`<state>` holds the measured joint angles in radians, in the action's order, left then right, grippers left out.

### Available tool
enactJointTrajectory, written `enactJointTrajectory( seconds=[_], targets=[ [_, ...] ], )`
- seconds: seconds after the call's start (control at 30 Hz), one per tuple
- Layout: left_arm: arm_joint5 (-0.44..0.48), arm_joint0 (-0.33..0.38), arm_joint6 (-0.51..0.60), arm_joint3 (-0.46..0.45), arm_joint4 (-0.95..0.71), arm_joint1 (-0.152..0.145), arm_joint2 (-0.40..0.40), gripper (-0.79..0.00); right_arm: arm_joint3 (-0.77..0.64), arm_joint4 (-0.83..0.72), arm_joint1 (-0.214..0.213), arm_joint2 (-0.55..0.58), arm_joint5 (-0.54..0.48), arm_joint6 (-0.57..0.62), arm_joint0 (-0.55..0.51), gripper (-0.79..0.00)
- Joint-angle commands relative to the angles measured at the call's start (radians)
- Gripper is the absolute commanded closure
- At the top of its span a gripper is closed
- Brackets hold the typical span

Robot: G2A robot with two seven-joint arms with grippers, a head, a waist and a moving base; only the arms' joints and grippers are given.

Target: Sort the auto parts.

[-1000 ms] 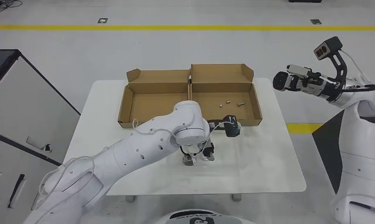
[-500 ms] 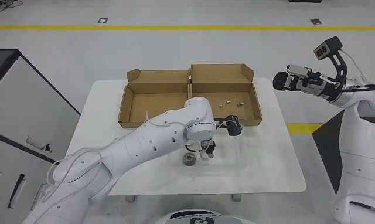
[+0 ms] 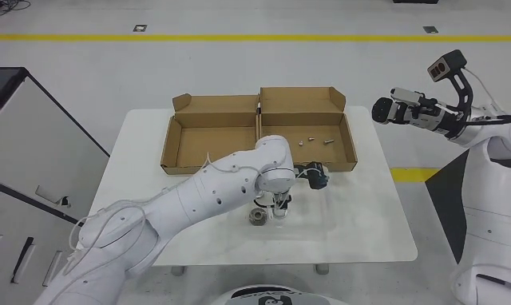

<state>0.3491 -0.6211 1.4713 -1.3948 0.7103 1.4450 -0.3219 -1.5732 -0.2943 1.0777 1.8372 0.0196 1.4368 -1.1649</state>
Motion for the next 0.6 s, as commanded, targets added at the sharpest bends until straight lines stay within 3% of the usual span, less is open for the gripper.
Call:
enactJointTrajectory(
  seconds=[0.0, 0.07, 0.17, 0.47, 0.57],
  targets=[
    [0.001, 0.003, -0.001, 0.014, 0.001, 0.004, 0.009, -0.419, 0.0, 0.0, 0.0, 0.0, 0.0, 0.0, 0.0, -0.785],
    [0.005, 0.006, -0.006, 0.029, 0.0, 0.009, 0.016, -0.4, 0.0, 0.0, 0.0, 0.0, 0.0, 0.0, 0.0, -0.785],
    [0.015, 0.012, -0.015, 0.051, -0.007, 0.015, 0.03, -0.48, 0.0, 0.0, 0.0, 0.0, 0.0, 0.0, 0.0, -0.785],
    [0.036, 0.025, -0.037, 0.108, -0.04, 0.036, 0.071, -0.437, 0.0, 0.0, 0.0, 0.0, 0.0, 0.0, 0.0, -0.785],
    [0.044, 0.027, -0.045, 0.121, -0.046, 0.043, 0.083, -0.391, 0.0, 0.0, 0.0, 0.0, 0.0, 0.0, 0.0, -0.785]
  ],
)
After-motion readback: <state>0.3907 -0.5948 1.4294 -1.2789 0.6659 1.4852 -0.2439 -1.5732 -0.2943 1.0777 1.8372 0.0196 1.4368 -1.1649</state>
